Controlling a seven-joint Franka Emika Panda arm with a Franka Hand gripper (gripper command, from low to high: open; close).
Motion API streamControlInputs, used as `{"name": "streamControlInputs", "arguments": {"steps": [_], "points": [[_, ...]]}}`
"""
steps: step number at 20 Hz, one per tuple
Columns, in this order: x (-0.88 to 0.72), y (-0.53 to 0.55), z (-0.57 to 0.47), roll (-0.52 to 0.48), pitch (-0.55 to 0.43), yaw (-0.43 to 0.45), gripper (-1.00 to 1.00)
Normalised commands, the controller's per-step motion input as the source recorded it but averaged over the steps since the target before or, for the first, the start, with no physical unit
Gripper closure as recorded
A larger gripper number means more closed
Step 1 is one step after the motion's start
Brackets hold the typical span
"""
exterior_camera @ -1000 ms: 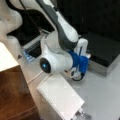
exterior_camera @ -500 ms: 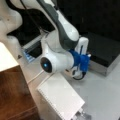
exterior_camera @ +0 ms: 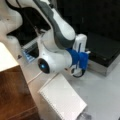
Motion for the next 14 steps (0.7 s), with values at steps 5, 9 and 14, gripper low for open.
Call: {"name": "streamControlInputs", "arguments": {"steps": [5,9,14], "points": [[0.03,-0.14,0.17,-0.006,0.084,-0.127,1.00],[0.05,-0.09,0.12,-0.022,0.067,-0.122,1.00],[0.06,0.05,0.22,0.027,0.016,-0.044,1.00]]}}
